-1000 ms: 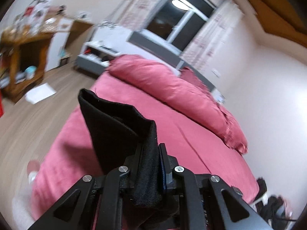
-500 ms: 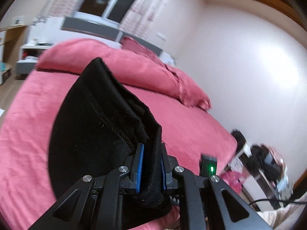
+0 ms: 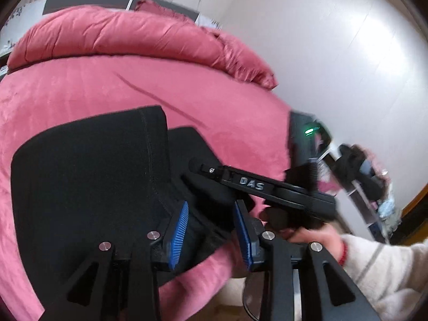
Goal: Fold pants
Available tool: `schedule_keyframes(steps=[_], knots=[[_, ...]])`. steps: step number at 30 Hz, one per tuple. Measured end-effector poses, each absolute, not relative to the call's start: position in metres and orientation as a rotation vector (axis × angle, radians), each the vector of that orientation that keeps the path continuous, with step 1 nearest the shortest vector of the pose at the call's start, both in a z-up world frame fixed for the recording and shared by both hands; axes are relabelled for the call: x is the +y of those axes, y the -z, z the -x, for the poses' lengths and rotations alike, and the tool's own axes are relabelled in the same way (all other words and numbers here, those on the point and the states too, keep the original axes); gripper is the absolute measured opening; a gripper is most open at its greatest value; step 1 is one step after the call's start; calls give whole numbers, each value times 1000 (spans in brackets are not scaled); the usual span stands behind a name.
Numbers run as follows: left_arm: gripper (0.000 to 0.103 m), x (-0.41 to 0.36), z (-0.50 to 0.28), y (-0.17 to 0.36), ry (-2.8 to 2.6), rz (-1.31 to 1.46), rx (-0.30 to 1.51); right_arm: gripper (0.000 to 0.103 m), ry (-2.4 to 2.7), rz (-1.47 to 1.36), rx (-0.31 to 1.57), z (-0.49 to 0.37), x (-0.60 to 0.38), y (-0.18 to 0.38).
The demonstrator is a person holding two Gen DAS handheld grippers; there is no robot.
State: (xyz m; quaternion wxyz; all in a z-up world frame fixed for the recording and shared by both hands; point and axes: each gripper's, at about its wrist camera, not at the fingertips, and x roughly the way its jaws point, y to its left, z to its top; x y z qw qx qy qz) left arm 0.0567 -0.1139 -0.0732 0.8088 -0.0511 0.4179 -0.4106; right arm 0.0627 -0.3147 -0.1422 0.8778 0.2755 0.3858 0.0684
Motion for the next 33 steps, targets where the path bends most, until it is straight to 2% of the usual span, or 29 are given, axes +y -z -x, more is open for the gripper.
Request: schedule_keyframes(steps=[5,9,13,20,22,23,28,33], knots=[[37,-55,-49,63,705,156,779,43,-195,-592,796,-56,-313,134],[37,-6,-58,73,463,215,762,43,-274,-550,818,-50,-297,127],[36,40,-67,97,252,280,831,43,-315,-534,853,-47,-285,128],[36,42,-62,132,223,210,916,42,-347,-431,956,-57,-260,139],[36,31,-60,132,241,145,911,29,-333,-395,982,-58,-252,144],[36,26,-64,132,245,124,910,12,-349,-375,973,-56,-248,141],[37,22,-56,123,265,90,855,9,-360,-381,890,-45,-257,111],[37,13,-63,134,288,43,900,9,-296,-411,992,-46,-272,133]])
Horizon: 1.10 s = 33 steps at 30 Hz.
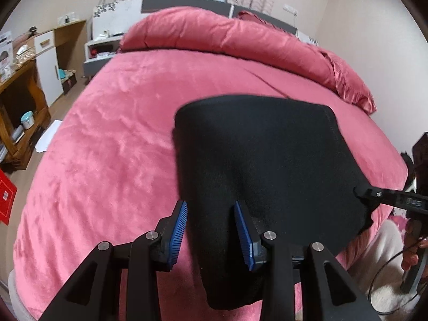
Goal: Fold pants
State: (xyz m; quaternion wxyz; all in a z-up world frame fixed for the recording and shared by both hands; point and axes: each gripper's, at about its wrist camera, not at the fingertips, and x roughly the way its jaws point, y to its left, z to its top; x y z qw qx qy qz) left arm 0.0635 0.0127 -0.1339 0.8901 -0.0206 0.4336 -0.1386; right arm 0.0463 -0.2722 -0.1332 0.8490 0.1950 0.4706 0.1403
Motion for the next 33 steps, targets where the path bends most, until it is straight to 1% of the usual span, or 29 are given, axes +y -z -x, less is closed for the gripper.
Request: schedule_keyframes(steps=[2,4,5,6,7,8,14,16,17,18,19,23,26,29,31,33], knots=[[37,10,-64,136,291,15,907,9,-291,-432,1024,-48,-276,144],[37,10,-62,135,293,9,897,12,-299,-491,982,-48,-283,138],[37,12,-62,135,294,17,899,24,-294,-499,966,-49,-286,135],[37,14,-63,135,294,30,899,46,-270,-491,951,-51,-289,133],[37,16,-63,134,290,38,892,56,-261,-487,942,-53,-291,132],[37,16,-63,134,286,39,885,61,-258,-488,936,-55,-293,133],[40,17,-64,136,274,25,883,59,-343,-554,973,-74,-289,150],[40,16,-64,138,271,12,883,47,-352,-547,967,-79,-279,154],[40,15,-64,138,267,3,883,28,-379,-555,974,-83,-272,156],[40,14,-64,138,259,-6,882,20,-389,-566,986,-82,-267,158],[40,13,-64,138,250,-20,881,17,-398,-569,987,-80,-263,160],[40,10,-62,131,232,-51,855,14,-434,-528,905,-69,-257,137],[40,-6,-57,111,262,-101,781,13,-457,-597,783,-57,-279,99],[40,-34,-51,92,348,-168,700,13,-414,-580,703,-46,-301,72],[40,-57,-50,90,408,-235,679,13,-384,-582,699,-42,-322,67],[40,-78,-50,98,442,-305,689,13,-337,-558,741,-41,-335,78]])
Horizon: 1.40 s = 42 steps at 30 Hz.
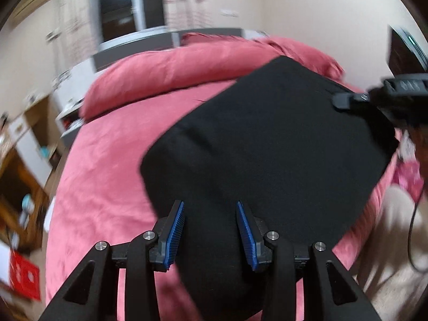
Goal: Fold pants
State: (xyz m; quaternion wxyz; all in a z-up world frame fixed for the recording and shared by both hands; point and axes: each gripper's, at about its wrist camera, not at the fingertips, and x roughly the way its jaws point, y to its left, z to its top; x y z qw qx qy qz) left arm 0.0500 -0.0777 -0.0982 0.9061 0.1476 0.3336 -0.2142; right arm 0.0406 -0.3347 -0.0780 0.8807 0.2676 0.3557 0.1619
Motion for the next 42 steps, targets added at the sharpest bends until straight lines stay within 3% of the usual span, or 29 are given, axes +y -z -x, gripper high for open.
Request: schedule_keyframes(steps=[4,9,16,22,31,37,42], knots=[[40,-106,-55,131,444,-444,757,13,-258,-587,854,-48,-346,122],[41,-110,-47,141,447,-504,712,14,-194,-641,904,-49,-353,166],[41,-87,-54,109,508,-341,768,25,-119,-523,862,-47,-349,125],[41,-78,-98,82,419,-221,785,25,-220,-386,737,-66,-322,68],[41,-115,-165,104,338,-257,860,25,-219,-154,827,-132,-267,96],[43,-122,-171,133,324,-326,886,11,-95,-101,901,-154,-284,143],[43,-127,-173,134,307,-343,893,9,-83,-99,866,-155,-284,149]])
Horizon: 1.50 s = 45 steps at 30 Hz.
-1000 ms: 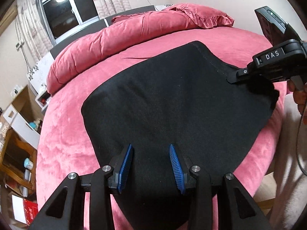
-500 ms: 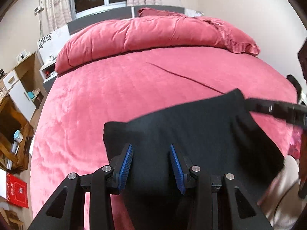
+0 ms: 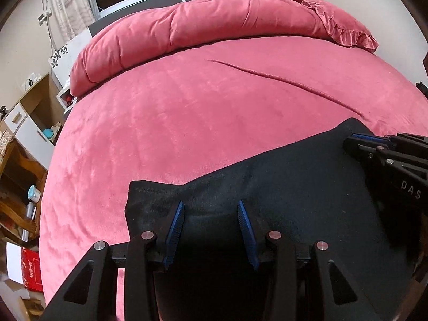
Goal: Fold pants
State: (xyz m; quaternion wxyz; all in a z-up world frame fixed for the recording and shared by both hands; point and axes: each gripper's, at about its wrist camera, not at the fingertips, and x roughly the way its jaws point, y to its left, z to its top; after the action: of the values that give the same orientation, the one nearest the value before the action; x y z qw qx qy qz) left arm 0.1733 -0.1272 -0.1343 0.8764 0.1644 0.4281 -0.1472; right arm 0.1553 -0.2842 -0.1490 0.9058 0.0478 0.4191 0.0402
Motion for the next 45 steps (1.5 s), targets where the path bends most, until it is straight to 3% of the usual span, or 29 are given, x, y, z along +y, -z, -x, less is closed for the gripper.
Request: schedule_keyframes(steps=[11,15,32,38,45], knots=[[43,-110,-173,123,298,-215,923,10,-62,-96,851,-144,-282,137],[43,-104,-162,117,283,-186,921,17,-64,-110,849,-126,-279,130],[43,-84,-109,108,275,-167,901,20,-70,-97,907,-65,-273,132],[50,-66,-102,117,284,-80,948,20,-63,-37,915,-53,-273,133],[50,-62,-95,117,291,-58,957,20,-38,-59,923,-43,-287,133]])
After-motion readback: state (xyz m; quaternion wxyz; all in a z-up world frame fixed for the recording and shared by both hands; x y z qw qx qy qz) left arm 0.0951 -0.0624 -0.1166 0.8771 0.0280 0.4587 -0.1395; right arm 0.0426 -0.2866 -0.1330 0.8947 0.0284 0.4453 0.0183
